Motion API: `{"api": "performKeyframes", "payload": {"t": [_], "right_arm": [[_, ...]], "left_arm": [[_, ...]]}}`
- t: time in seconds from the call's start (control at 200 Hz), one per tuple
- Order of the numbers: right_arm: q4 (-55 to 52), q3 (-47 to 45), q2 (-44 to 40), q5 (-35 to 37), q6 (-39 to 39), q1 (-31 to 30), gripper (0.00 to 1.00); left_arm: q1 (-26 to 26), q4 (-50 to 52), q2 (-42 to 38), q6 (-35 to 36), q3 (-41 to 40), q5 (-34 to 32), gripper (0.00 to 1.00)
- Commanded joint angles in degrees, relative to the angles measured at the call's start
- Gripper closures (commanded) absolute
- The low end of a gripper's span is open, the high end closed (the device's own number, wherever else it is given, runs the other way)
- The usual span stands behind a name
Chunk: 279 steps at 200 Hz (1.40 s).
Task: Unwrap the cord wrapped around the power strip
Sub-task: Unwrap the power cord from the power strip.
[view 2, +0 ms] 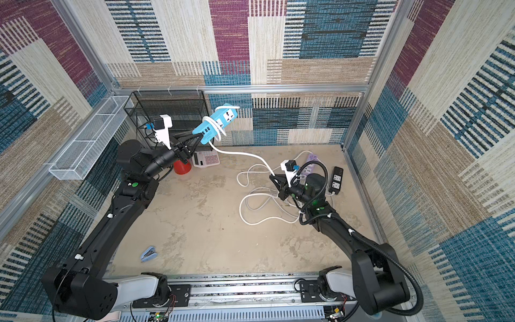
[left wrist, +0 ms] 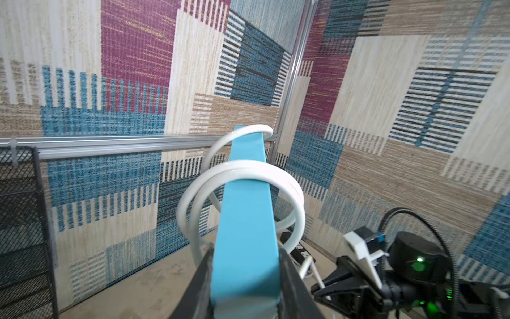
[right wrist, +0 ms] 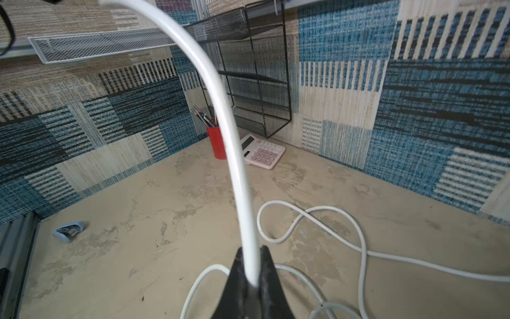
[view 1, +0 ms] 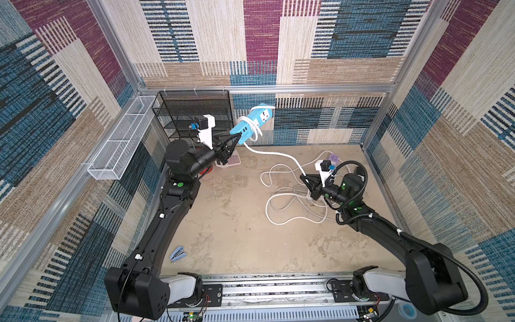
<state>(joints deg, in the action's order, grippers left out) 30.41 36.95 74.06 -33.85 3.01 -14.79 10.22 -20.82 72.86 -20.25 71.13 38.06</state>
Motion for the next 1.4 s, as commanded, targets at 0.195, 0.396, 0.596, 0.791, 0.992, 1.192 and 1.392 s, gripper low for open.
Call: {"api": "performKeyframes", "payload": {"t": [0.195, 0.396, 0.596, 0.791, 0.992, 1.192, 1.392], "right_arm": [[11.0, 5.9, 12.1, 2.1, 2.1, -0.1, 1.00], [11.0, 16.0, 19.3, 1.7, 1.6, 1.4, 1.00], [7.1, 27.4, 21.6, 1.0, -0.2, 3.8, 1.00], [2.6, 35.1, 19.3, 0.8, -2.3, 6.4, 1.00], [0.3, 36.0, 11.4, 1.3, -3.2, 9.3, 1.00], [-1.7, 32.9, 2.1, 3.3, -4.2, 11.6, 1.00], [-5.0, 27.9, -5.1, 6.2, -4.8, 13.1, 1.00]], "left_arm": [[0.5, -25.4, 3.7, -21.9, 2.0, 15.5, 1.00], [4.0, -28.4, 7.3, -26.0, 3.9, 23.1, 1.00], [10.2, -11.1, 8.3, -13.1, 5.9, 30.6, 1.00], [13.6, 0.7, 10.8, -4.8, 7.7, 34.6, 1.00], [13.5, 37.5, 14.5, 24.5, 14.7, 29.3, 1.00], [9.7, 42.9, 16.8, 30.5, 16.1, 14.8, 1.00], [6.2, 31.5, 12.5, 25.4, 11.5, 1.1, 1.00]]}}
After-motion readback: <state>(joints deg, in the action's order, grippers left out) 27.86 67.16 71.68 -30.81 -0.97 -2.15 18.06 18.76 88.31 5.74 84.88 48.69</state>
